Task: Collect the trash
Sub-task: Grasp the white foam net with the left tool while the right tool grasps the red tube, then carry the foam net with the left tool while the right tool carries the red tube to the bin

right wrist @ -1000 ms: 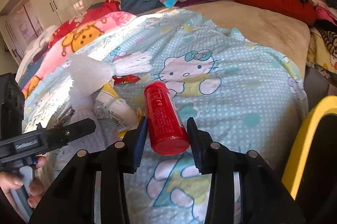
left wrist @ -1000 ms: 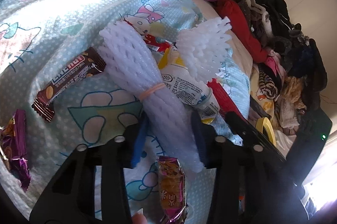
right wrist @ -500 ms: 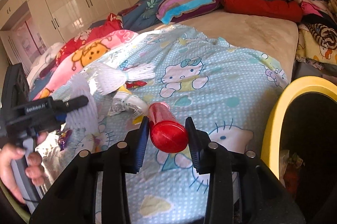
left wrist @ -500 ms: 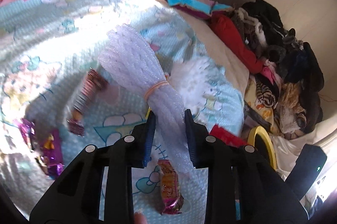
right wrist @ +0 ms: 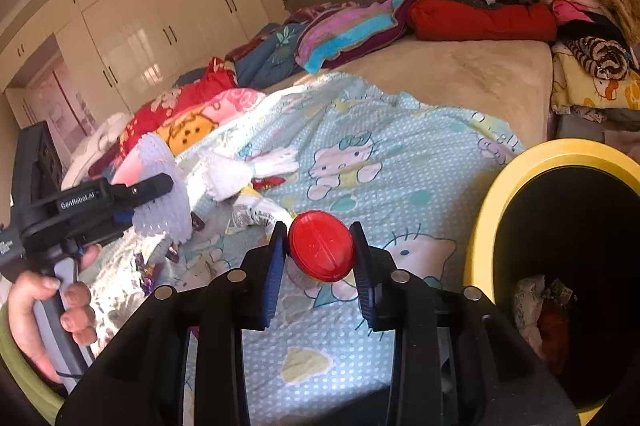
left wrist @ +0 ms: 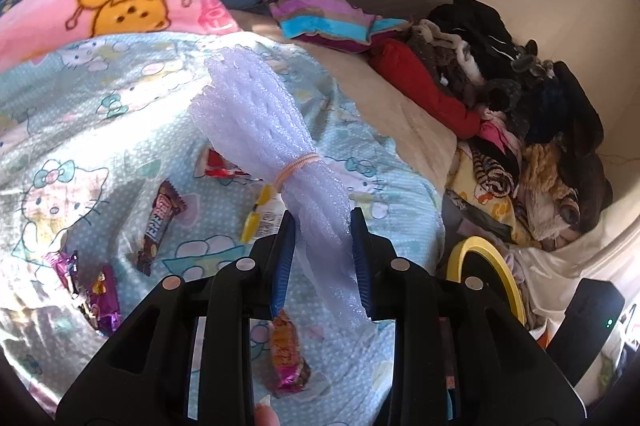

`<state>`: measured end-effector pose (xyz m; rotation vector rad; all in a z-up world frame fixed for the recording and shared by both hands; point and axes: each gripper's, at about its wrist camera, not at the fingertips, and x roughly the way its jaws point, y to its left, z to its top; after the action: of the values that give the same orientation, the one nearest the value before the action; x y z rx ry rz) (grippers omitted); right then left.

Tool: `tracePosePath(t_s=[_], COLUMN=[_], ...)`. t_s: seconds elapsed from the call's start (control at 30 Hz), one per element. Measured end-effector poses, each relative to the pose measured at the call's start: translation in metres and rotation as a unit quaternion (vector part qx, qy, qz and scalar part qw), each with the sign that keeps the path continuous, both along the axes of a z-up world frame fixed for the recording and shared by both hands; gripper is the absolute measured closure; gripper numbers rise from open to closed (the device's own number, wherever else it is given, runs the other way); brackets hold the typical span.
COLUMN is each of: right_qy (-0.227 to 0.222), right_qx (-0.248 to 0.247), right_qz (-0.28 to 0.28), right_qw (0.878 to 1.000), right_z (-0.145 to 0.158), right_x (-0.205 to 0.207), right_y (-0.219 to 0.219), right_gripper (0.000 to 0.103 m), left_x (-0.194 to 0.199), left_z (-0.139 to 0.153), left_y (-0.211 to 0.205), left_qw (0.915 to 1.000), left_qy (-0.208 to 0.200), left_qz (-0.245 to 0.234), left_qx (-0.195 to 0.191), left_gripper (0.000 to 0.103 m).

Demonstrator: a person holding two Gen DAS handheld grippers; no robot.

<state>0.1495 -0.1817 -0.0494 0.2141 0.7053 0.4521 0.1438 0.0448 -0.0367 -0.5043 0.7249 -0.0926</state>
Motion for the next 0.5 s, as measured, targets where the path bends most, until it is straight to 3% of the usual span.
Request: tracePosePath(t_s=[0.5], right_qy=[-0.034], right_qx=[0.026], right_qz=[-0.029], right_qw=[0.999], right_z=[0.031], right_x=[-0.015], right_y=[-0.034], right_gripper=[0.073], left_x=[-0.010], left_z=[0.024], left_y=[-0.049], left_qw=[0.9975], left_qy=[-0.031], left_qz=[-0.059], left_qx=[0.023], left_gripper=[0.082])
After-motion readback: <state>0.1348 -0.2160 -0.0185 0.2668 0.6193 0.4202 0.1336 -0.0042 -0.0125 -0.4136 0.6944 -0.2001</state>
